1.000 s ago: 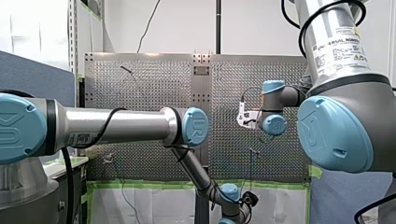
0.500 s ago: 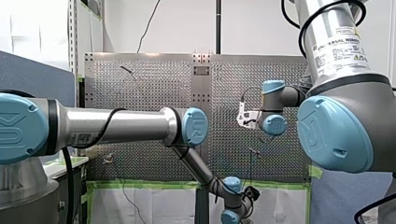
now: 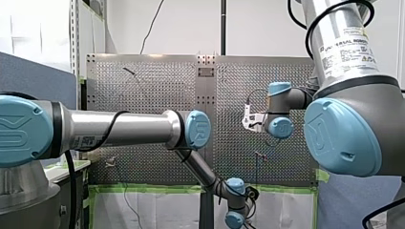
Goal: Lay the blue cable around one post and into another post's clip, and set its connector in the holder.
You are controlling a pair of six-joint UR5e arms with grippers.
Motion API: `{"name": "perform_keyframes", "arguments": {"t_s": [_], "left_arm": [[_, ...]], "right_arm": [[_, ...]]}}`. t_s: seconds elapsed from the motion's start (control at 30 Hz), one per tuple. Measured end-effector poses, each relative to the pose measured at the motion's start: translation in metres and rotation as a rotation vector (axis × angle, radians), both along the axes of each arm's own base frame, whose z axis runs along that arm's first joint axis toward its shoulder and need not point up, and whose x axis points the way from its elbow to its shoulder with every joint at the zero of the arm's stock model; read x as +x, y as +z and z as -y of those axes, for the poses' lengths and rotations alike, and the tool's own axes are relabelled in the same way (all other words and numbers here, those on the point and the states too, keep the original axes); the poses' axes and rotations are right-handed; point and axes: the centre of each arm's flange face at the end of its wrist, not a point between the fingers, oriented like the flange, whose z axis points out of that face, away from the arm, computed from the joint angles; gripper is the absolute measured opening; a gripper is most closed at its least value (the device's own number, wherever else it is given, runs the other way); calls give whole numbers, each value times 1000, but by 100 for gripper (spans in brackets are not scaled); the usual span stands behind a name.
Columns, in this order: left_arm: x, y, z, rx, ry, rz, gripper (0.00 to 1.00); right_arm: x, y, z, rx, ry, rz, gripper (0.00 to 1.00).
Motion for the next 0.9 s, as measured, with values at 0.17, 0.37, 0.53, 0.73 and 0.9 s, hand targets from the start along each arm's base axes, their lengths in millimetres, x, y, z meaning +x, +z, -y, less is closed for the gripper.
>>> {"name": "perform_keyframes", "arguments": {"t_s": [0.17,0.37,0.53,0.73,0.9], "left_arm": [[4,-4,2,12,5,-11,96],[23,1,-1,13,48,-9,96],[38,10,-2,4,64,9,96],[42,12,-3,0,65,14,96],[44,15,-1,-18,61,32,96]], "right_arm": [[0,0,0,3,0,-2,100],[0,0,-1,4,1,-2,100],[0,0,0,2,0,-1,100],[0,0,-1,4,1,-1,100],[1,-1,-1,5,2,-2,100]]}}
